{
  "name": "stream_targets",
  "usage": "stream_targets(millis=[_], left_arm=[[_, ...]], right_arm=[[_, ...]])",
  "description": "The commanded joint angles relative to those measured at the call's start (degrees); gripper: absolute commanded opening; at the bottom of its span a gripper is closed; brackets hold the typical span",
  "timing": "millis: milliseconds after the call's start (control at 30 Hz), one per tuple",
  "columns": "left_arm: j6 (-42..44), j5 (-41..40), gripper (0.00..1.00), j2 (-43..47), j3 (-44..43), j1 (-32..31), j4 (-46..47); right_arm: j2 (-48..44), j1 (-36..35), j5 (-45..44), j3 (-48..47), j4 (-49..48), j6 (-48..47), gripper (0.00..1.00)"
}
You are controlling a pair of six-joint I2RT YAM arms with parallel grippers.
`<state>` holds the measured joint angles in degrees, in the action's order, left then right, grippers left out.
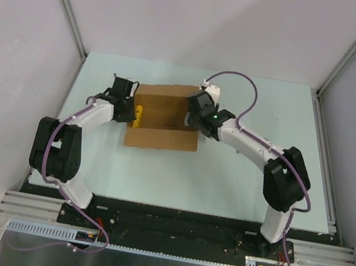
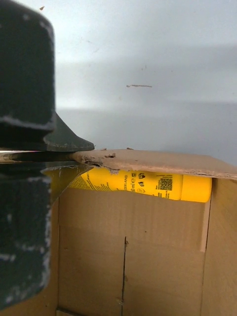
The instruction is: Unpack the express box
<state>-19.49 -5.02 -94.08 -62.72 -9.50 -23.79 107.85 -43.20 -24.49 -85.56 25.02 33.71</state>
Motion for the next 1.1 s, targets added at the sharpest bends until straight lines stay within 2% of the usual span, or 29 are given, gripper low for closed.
stream_targets(millis=[0,133,200,300,333,433,567,767,933,1067], left_arm=[[1.99,-1.13,0.0,5.4,-2.67,-2.63,1.91],[1.73,-0.79,0.0,6.02,-2.5,-3.68,1.91],[1.47,-0.52,0.0,6.19,-2.23,-3.95,1.91],[1.2,0.62,0.0,7.15,-1.27,-5.18,2.34],[1.2,0.45,0.0,7.42,-0.66,-6.22,2.61],[0.15,-0.96,0.0,9.53,2.24,-8.34,4.36],[-2.57,-1.93,0.02,10.5,5.58,-9.31,5.77],[-5.39,-1.14,0.06,11.2,9.01,-9.49,5.77],[-6.7,0.18,0.22,11.12,10.51,-9.57,5.69],[-7.32,0.53,0.42,11.37,10.78,-9.58,5.69]], right_arm=[[-10.45,-0.83,2.08,-1.01,-1.9,-6.45,0.63],[-13.98,-1.89,2.42,-1.01,-3.92,-9.71,0.66],[-13.72,-1.89,5.49,-1.01,-5.84,-9.81,0.66],[-9.96,-1.01,12.87,-1.98,-5.51,-5.34,0.57],[-7.68,-0.83,18.28,-2.24,-5.5,-4.37,0.53],[-4.5,-1.27,24.83,-1.72,-6.29,-0.41,0.51],[0.06,-2.76,28.35,0.13,-10.76,3.01,0.58],[4.9,-2.85,31.08,0.39,-17.36,5.83,0.62],[8.42,-3.12,31.87,0.22,-20.79,7.85,0.63],[10.97,-4.34,29.95,0.13,-23.69,7.86,0.6]])
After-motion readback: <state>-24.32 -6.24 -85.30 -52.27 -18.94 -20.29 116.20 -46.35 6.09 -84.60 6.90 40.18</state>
